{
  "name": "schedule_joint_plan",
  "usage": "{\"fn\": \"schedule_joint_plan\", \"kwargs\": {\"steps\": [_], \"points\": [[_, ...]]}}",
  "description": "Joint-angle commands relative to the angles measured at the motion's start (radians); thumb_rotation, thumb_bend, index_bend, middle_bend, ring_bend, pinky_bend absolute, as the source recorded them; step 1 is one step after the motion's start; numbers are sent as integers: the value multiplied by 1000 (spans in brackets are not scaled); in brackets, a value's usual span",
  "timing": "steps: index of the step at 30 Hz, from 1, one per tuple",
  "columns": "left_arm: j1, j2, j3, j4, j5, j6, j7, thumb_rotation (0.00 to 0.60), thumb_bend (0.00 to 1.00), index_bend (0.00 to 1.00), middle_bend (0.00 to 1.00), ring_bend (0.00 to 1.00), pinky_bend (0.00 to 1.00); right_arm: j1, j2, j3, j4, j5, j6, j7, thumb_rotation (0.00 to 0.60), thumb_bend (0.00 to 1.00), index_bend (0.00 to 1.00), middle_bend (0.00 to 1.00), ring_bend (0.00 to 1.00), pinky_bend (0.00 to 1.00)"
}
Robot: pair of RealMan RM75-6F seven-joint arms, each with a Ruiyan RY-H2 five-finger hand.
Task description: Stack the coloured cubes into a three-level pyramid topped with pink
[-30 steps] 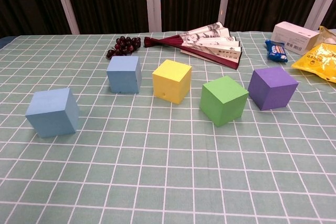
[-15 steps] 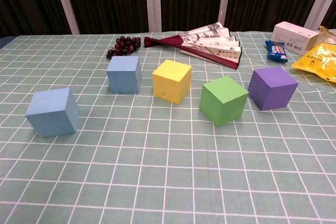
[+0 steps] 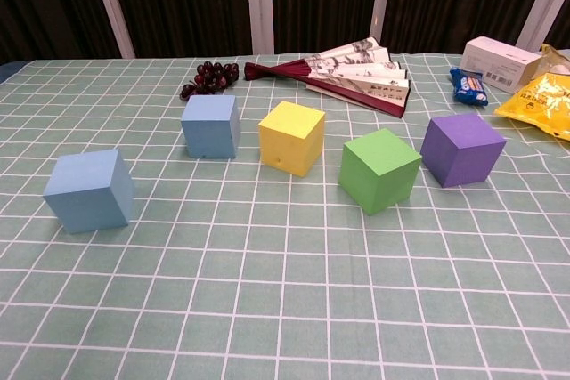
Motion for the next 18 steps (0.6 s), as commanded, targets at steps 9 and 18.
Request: {"fn": "schedule_joint_plan", "kwargs": {"steps": [9, 18], "points": [[-211, 41, -137, -196, -287, -217, 268, 600, 105, 0, 78, 0, 0, 1, 1, 3, -14, 20, -11, -4, 600, 236, 0, 0, 0, 0], [-465, -68, -254, -134, -566, -322, 485, 600, 116, 0, 98, 0, 0, -4, 12, 3, -15, 32, -14, 13, 600, 237, 0, 0, 0, 0]]}}
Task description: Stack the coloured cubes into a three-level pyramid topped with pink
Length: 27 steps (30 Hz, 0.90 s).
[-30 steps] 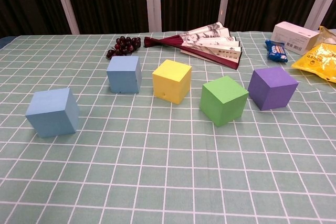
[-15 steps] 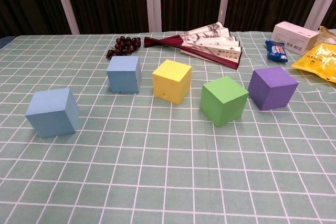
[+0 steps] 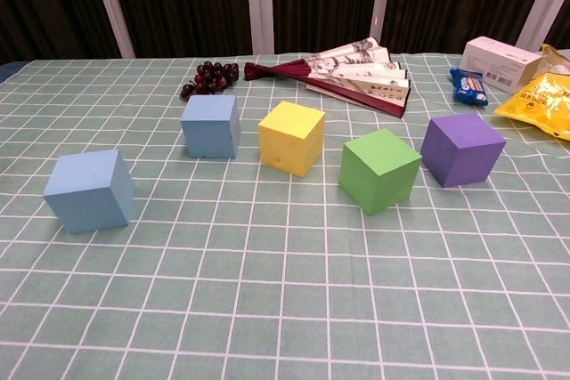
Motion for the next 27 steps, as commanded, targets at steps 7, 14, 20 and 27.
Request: {"fn": "schedule_joint_plan", "kwargs": {"steps": [7, 14, 20, 27], "points": [[-296, -173, -90, 147, -311, -99, 221, 600, 119, 0, 105, 0, 0, -4, 12, 0, -2, 13, -7, 22, 600, 237, 0, 0, 0, 0], [-438, -289, -90, 276, -434, -105, 299, 600, 119, 0, 159, 0, 0, -6, 22, 3, -7, 28, -16, 45, 600, 236, 0, 0, 0, 0], [-521, -371, -77, 390, -501, -121, 338, 600, 120, 0, 166, 0, 0, -5, 28, 2, -9, 29, -24, 58, 600, 236, 0, 0, 0, 0], [-598, -453, -72, 498, -570, -164, 352, 600, 119, 0, 158, 0, 0, 0, 33, 4, -13, 40, -42, 73, 600, 236, 0, 0, 0, 0]]}}
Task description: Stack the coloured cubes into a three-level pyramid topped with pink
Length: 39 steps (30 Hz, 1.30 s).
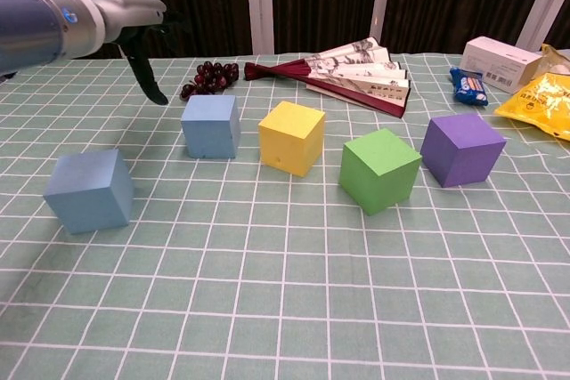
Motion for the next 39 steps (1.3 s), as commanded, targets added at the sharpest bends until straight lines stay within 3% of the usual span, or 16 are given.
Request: {"fn": "schedule_joint_plan", "kwargs": {"steps": [1, 17, 29, 39], "points": [[-30, -30, 4, 31, -17, -21, 6, 600, 119, 0, 156, 0, 0, 2, 2, 0, -2, 2, -4, 3, 600, 237, 0, 0, 0, 0], [-125, -116, 15, 74, 13, -82, -47, 600, 119, 0, 150, 0, 0, 3, 7, -2, -9, 0, -11, 12, 600, 237, 0, 0, 0, 0], [-234, -230, 19, 198, -11, -133, -35, 600, 126, 0, 152, 0, 0, 2, 9, -1, -9, 0, -10, 21, 600, 236, 0, 0, 0, 0], [-294, -295, 35, 300, -72, -158, -4, 600, 188, 0, 183, 0, 0, 0, 15, -2, -8, -1, -10, 40, 600, 237, 0, 0, 0, 0]]}}
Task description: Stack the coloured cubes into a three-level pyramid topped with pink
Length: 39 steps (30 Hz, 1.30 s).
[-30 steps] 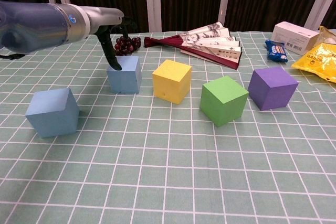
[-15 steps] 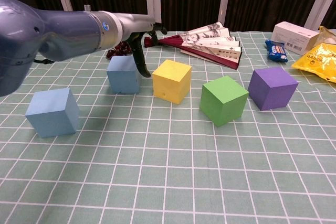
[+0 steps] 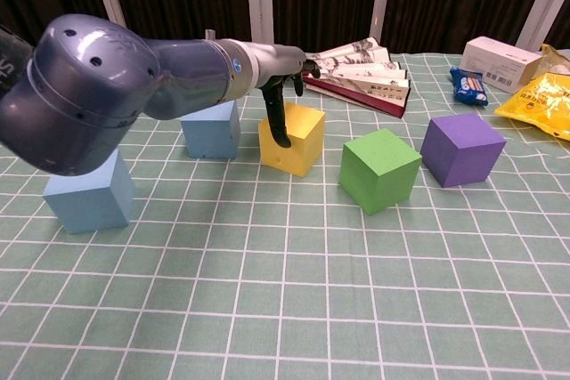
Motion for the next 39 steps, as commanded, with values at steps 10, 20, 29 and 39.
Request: {"fn": "schedule_joint_plan", "kwargs": {"steps": [10, 20, 29, 39], "points": [[-50, -86, -7, 111, -26, 27, 16, 600, 239, 0, 405, 27, 0, -3, 5, -1, 0, 0, 1, 12, 600, 236, 0, 0, 0, 0], [-76, -145, -43, 162, -38, 108, 52, 600, 247, 0, 477, 63, 0, -5, 10, -1, 0, 0, 0, 28, 600, 237, 0, 0, 0, 0], [-91, -194, -89, 184, -91, 220, 127, 600, 247, 9, 479, 64, 0, -6, 15, -3, -2, -3, -2, 41, 600, 236, 0, 0, 0, 0], [-102, -244, -176, 224, -121, 258, 147, 600, 247, 11, 477, 63, 0, -6, 18, -5, -3, -8, -2, 51, 600, 237, 0, 0, 0, 0]]}}
